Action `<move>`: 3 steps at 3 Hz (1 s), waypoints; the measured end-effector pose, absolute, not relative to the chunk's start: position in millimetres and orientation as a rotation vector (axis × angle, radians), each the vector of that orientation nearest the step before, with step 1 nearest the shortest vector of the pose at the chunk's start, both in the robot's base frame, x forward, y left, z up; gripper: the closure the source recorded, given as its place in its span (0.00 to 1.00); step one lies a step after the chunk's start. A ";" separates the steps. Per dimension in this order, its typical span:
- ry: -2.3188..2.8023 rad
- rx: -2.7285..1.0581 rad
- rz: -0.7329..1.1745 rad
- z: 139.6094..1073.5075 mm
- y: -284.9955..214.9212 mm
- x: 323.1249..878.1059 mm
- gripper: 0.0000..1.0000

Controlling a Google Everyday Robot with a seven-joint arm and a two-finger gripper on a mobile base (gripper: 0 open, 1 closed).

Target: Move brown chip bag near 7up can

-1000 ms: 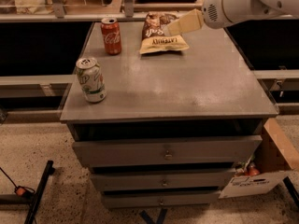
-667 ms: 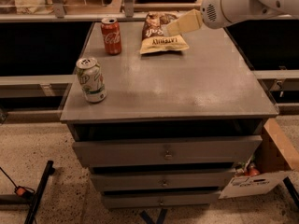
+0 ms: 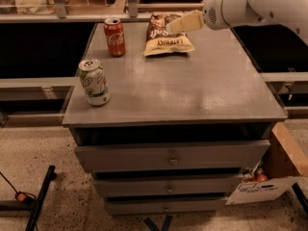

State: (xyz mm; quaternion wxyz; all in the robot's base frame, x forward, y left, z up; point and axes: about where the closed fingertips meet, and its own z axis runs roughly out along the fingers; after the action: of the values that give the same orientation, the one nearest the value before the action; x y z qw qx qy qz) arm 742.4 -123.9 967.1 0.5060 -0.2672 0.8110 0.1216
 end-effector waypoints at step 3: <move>2.037 -0.819 0.154 884.3 -140.4 831.0 0.00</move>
Offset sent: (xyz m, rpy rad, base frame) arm 0.1121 -0.0155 -0.0903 -0.2556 0.0393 0.0774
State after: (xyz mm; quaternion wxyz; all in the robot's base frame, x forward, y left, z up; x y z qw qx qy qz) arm 831.0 -140.4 884.3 0.4534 -0.3315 0.8250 0.0622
